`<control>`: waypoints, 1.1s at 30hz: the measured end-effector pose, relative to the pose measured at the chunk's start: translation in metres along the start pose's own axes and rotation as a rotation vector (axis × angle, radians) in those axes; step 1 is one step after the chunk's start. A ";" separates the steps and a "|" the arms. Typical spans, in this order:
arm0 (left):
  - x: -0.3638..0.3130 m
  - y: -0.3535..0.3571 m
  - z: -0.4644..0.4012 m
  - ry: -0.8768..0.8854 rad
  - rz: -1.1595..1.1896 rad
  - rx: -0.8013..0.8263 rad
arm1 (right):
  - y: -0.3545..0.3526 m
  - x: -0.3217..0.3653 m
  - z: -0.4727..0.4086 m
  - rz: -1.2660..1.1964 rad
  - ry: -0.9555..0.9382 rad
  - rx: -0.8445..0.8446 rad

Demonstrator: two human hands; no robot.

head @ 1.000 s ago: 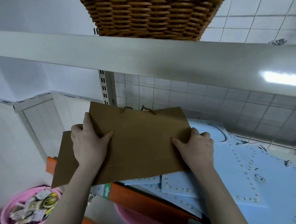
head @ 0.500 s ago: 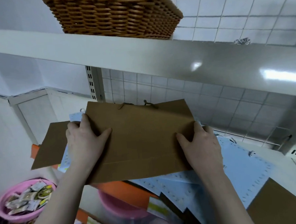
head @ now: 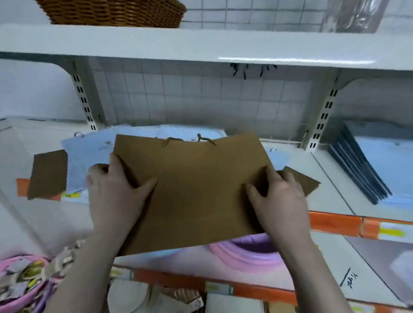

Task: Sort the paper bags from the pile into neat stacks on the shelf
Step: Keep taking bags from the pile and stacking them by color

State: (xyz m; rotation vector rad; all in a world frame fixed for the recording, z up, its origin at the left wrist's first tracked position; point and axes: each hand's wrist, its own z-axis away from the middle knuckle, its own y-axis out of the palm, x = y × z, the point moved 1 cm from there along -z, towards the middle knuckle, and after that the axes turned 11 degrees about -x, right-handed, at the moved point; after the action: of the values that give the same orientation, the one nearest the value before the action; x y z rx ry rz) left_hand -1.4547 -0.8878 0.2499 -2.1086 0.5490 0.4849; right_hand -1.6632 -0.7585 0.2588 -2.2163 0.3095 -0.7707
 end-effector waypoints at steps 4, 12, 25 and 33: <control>-0.014 -0.015 0.039 0.002 0.042 0.097 | -0.034 -0.026 0.036 0.030 0.053 0.016; -0.089 -0.026 0.100 0.184 0.168 0.113 | -0.111 -0.103 0.065 0.050 0.195 -0.113; -0.335 0.016 0.304 0.312 0.366 0.285 | -0.277 -0.371 0.100 0.208 0.411 -0.255; -0.463 0.028 0.420 0.356 0.419 0.413 | -0.355 -0.509 0.112 0.286 0.563 -0.275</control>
State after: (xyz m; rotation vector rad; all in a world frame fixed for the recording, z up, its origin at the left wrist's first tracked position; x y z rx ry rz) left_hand -1.9095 -0.4589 0.2490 -1.6853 1.2022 0.1959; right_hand -2.0024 -0.2271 0.2380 -2.0907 1.0368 -1.2373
